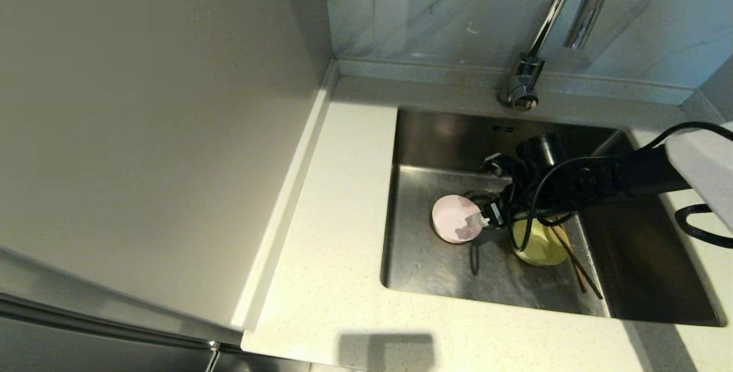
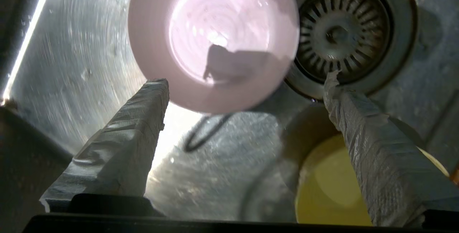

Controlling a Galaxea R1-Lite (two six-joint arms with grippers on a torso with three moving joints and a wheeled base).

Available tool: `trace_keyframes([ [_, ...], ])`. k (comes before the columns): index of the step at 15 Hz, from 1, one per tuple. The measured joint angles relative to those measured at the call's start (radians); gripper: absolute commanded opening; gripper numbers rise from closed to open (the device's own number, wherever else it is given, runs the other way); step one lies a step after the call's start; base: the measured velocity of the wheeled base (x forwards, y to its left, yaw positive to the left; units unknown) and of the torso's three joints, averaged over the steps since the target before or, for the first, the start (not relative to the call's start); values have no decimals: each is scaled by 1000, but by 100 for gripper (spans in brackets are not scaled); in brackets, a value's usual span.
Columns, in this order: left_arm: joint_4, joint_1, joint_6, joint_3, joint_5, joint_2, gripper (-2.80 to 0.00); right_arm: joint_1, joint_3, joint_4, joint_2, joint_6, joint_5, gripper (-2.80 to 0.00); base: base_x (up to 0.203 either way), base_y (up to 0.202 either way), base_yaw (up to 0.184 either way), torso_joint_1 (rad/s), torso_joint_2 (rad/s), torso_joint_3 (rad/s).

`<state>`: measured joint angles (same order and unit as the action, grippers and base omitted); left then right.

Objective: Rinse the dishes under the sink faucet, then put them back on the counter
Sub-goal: Put a bowl back to the table from the sink

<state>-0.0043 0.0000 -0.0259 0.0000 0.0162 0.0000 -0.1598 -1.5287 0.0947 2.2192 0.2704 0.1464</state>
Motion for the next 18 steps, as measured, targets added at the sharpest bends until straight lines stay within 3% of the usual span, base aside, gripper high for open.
trace_keyframes([
  [4,0,0,1,0,0,0,-280,-12,-91,-9,69,-11,-56,0,0,0,0,0,0,0],
  [8,0,0,1,0,0,0,-280,-13,-136,-164,139,-10,-146,0,0,0,0,0,0,0],
  [18,0,0,0,0,0,0,-280,-11,-135,-169,192,-9,-152,0,0,0,0,0,0,0],
])
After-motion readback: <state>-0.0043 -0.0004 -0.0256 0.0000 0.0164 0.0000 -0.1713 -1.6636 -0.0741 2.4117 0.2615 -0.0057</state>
